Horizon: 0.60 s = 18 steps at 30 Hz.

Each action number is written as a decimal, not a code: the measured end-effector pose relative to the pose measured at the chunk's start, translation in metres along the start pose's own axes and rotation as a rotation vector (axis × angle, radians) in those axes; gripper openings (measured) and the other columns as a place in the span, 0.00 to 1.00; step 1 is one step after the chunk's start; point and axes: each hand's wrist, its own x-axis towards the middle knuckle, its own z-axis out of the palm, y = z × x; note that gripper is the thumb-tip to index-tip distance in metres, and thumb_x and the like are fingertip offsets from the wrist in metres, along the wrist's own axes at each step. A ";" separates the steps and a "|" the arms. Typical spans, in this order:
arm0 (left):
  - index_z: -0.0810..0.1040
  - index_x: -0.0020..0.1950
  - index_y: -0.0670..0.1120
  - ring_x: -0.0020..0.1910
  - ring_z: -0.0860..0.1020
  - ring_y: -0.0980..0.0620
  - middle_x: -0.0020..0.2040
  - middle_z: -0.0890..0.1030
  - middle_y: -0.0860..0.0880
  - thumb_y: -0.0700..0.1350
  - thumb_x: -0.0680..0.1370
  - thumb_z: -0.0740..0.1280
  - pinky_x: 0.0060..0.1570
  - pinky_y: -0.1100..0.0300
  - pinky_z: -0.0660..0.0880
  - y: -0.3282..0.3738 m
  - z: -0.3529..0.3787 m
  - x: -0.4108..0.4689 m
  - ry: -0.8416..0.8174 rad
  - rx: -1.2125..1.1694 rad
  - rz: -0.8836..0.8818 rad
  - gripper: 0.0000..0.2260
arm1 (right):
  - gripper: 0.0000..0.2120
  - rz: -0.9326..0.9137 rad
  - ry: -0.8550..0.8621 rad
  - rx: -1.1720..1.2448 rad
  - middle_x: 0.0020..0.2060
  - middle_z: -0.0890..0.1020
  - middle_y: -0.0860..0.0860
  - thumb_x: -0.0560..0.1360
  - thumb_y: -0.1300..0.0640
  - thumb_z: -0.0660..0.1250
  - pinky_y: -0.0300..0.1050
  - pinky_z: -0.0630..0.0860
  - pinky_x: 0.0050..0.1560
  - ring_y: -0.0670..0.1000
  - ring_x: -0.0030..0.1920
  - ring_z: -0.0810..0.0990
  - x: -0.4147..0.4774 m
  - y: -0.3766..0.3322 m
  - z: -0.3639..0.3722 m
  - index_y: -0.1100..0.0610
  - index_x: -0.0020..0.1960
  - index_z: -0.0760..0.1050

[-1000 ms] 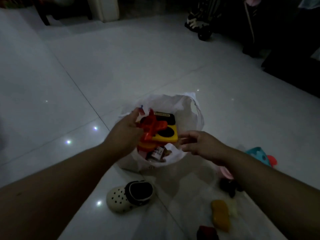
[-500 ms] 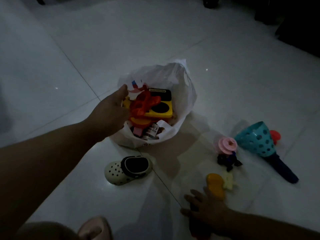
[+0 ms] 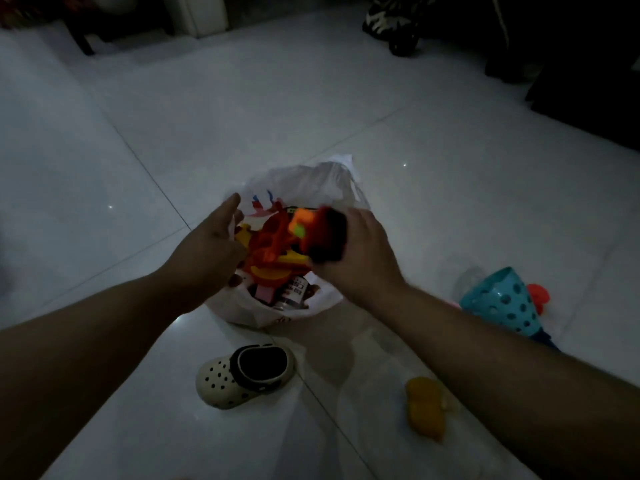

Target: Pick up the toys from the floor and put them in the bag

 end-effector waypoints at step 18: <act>0.53 0.76 0.59 0.43 0.77 0.50 0.76 0.61 0.51 0.33 0.77 0.60 0.43 0.51 0.74 0.010 0.003 -0.003 0.013 -0.034 -0.016 0.34 | 0.17 -0.139 -0.387 -0.264 0.60 0.78 0.52 0.75 0.54 0.65 0.41 0.69 0.51 0.52 0.59 0.76 -0.016 0.043 -0.004 0.52 0.64 0.74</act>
